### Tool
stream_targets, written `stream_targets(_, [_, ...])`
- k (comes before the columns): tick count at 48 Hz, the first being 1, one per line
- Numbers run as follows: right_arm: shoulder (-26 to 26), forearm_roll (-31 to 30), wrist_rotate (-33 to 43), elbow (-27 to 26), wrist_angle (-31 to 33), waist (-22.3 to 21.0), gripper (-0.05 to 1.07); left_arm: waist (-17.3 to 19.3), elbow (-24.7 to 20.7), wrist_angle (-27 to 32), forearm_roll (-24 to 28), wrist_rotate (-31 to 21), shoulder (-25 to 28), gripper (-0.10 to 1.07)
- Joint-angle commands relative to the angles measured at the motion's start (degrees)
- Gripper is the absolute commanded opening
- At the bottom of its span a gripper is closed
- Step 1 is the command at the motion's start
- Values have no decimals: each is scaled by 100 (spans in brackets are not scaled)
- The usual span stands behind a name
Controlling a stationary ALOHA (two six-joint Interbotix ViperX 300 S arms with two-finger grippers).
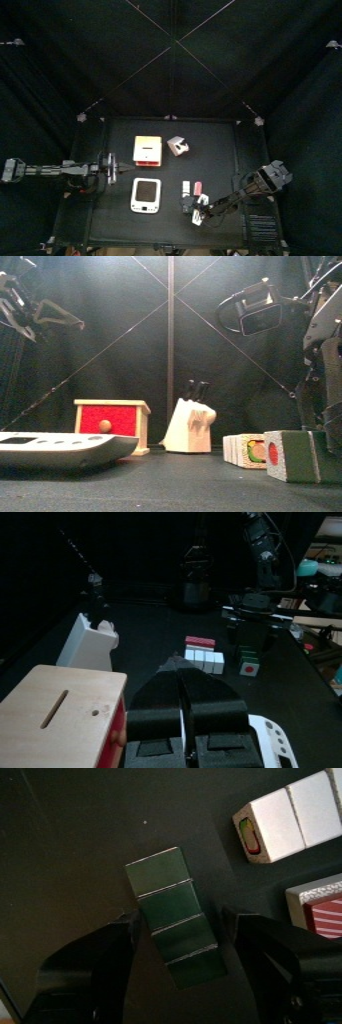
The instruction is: Grab green sushi roll
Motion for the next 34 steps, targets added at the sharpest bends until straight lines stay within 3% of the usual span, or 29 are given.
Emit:
stream_targets(1, [-62,-26,-9,-114,-62,-9,95,18,-70,-26,-9,0,26,-1])
stream_targets(23, [35,-53,-9,-105,-62,-26,94,18,-70,-26,0,9,26,-1])
stream_targets(34, [35,-35,-9,-97,-44,-26,79,18,-79,-18,0,9,26,-1])
